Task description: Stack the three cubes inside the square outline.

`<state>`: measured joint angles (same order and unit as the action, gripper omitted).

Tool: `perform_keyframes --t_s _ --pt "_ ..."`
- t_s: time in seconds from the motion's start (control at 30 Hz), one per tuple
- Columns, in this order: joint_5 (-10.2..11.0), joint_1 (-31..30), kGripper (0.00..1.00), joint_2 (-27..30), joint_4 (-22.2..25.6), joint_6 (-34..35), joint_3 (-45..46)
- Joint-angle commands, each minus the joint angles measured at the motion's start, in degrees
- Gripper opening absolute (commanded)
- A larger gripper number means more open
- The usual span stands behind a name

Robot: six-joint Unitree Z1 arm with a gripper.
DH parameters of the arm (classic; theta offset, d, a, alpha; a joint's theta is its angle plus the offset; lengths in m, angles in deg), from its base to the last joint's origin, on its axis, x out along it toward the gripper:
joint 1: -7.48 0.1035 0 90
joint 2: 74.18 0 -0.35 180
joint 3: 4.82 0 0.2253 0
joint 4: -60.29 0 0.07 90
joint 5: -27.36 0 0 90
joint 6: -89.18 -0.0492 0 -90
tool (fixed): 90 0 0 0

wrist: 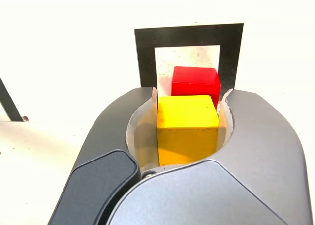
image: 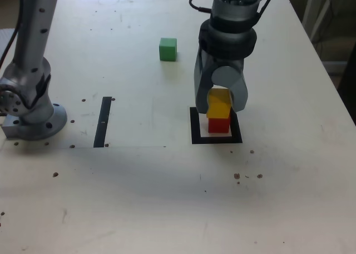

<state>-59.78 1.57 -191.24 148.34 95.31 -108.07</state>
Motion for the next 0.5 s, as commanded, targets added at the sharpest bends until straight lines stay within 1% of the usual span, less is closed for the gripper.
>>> perform_keyframes --t_s 0.0,0.23,0.33,0.47 --pt "0.1 -0.1 0.38 -0.1 0.3 -0.2 0.0" --pt "-0.2 -0.1 0.51 -0.4 0.1 -0.4 0.0" --pt "-0.2 -0.1 0.63 -0.6 0.0 -0.7 0.0" --pt "-0.1 -0.1 0.84 -0.7 0.2 -1.0 -0.1"
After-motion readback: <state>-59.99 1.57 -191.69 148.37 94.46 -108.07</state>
